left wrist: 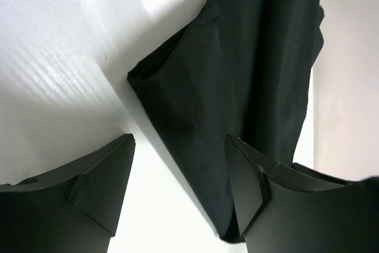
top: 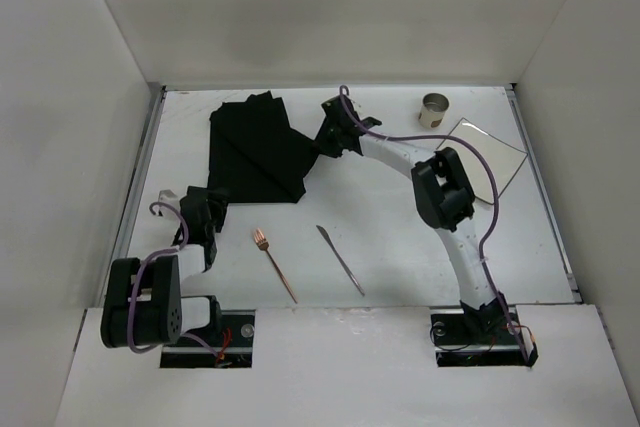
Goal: Set the dinner table for one person
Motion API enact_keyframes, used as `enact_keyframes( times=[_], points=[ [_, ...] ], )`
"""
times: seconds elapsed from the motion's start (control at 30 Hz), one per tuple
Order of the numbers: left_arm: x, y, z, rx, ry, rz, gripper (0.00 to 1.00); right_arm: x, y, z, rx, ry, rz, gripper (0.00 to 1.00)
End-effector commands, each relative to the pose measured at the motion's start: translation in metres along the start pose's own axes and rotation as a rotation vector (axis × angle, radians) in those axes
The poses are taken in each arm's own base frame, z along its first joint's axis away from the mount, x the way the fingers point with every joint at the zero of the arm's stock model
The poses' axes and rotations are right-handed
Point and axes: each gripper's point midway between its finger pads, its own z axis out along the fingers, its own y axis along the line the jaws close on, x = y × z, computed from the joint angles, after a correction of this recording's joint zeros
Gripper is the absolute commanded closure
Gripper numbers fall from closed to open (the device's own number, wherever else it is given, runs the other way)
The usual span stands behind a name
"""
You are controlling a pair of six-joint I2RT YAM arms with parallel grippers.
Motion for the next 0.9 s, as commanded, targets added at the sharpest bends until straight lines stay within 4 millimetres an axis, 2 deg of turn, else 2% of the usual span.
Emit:
enact_keyframes(
  times=[0.0,0.17,0.23,0.33,0.4,0.47,0.57,0.67,0.77,0.87],
  points=[
    [0.000,0.009,0.007,-0.042,-0.005,-0.014,0.39,0.009,0.019,-0.002,-0.030,0.043,-0.030,0.63],
    [0.000,0.007,0.016,-0.050,-0.027,-0.003,0.43,0.008,0.024,0.002,-0.051,0.043,0.007,0.86],
    [0.003,0.008,0.019,-0.060,-0.021,0.009,0.51,0.004,0.026,0.003,-0.071,0.039,0.029,0.95],
    [0.005,0.009,0.023,-0.064,-0.026,0.031,0.68,-0.015,0.030,-0.003,-0.126,-0.020,0.064,0.99],
    [0.007,0.005,0.026,-0.055,-0.031,0.057,0.80,-0.031,0.032,-0.012,-0.170,-0.076,0.077,0.99],
    [0.012,0.000,0.029,-0.042,-0.025,0.070,0.86,-0.051,0.027,-0.030,-0.190,-0.144,0.088,1.00],
    [0.022,-0.013,0.034,-0.020,-0.005,0.089,0.90,-0.078,-0.003,-0.064,-0.157,-0.252,0.076,0.99],
    [0.034,-0.022,0.040,-0.008,0.016,0.113,0.92,-0.081,-0.052,-0.093,-0.074,-0.325,0.074,0.99],
    [0.045,-0.029,0.043,0.002,0.040,0.132,0.93,-0.055,-0.109,-0.113,0.009,-0.326,0.098,0.99],
    [0.049,-0.027,0.043,-0.001,0.043,0.141,0.94,-0.020,-0.152,-0.126,0.079,-0.305,0.110,0.98]
  ],
)
